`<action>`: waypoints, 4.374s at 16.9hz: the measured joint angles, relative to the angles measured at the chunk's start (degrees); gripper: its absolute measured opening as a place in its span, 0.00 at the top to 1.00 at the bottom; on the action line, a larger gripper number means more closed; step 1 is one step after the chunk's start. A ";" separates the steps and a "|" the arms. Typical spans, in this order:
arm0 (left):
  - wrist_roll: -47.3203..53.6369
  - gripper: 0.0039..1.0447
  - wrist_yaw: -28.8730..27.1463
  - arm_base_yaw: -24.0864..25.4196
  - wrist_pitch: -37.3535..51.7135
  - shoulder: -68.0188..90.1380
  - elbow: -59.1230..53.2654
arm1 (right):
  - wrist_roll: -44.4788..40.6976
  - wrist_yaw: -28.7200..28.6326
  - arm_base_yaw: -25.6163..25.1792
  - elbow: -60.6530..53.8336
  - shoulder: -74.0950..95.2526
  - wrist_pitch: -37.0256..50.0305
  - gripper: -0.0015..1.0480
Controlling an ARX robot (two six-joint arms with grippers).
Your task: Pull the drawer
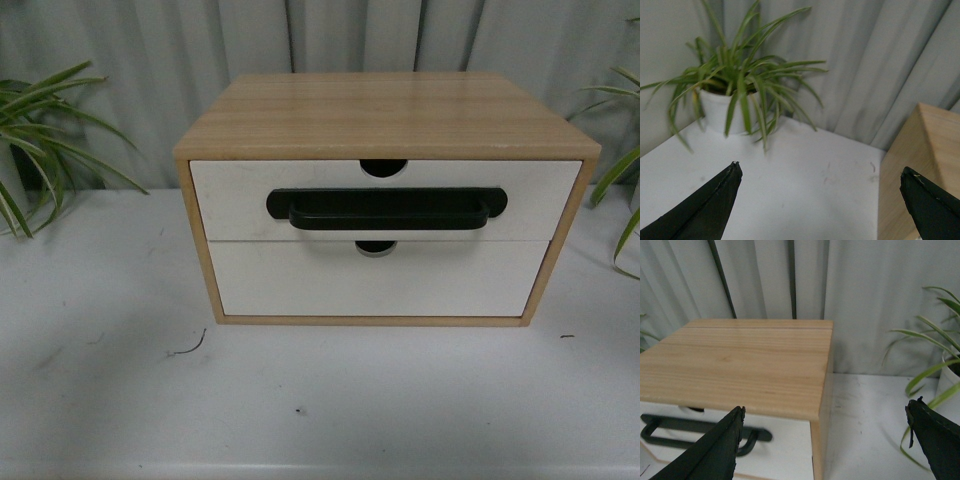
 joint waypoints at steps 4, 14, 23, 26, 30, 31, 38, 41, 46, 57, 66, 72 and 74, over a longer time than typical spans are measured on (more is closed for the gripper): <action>6.23 0.06 7.02 -5.05 3.13 25.53 19.61 | -10.01 1.86 4.68 19.58 16.11 -4.85 0.06; 41.99 0.06 32.39 -16.50 -33.75 37.40 44.48 | -56.94 -19.69 3.93 26.01 18.18 -23.50 0.06; 56.19 0.06 34.71 -21.84 -48.26 44.83 51.17 | -96.59 -20.83 1.88 28.61 22.80 -39.74 0.06; 57.59 0.06 34.36 -23.15 -48.09 48.89 53.42 | -101.15 -19.32 4.42 28.98 26.91 -41.48 0.06; 57.59 0.06 34.34 -24.06 -45.03 51.84 52.81 | -101.35 -18.29 6.16 28.96 30.62 -40.57 0.06; 57.55 0.06 34.45 -24.09 -44.85 52.50 52.81 | -101.37 -18.18 6.67 28.98 31.41 -40.92 0.06; 57.51 0.06 33.46 -23.32 -42.27 55.08 52.43 | -101.59 -18.05 7.93 30.18 36.76 -37.03 0.06; 57.33 0.06 33.51 -23.32 -42.21 55.89 52.43 | -101.59 -18.10 8.46 31.23 38.16 -35.52 0.06; 56.89 0.06 33.11 -24.09 -40.83 57.46 52.57 | -101.72 -18.05 9.70 31.61 40.00 -34.97 0.06; 56.72 0.06 34.27 -25.18 -37.88 57.61 50.45 | -101.53 -18.10 9.31 29.00 39.87 -33.11 0.06; 55.98 0.06 36.52 -26.67 -33.83 51.12 40.22 | -100.67 -16.37 8.92 19.47 30.99 -36.65 0.06; 54.82 0.06 37.40 -29.42 -32.74 44.98 32.35 | -100.80 -16.37 8.94 12.15 22.97 -41.11 0.06; 54.51 0.06 37.77 -30.23 -32.65 43.52 30.56 | -100.76 -16.28 9.11 10.49 20.31 -43.32 0.06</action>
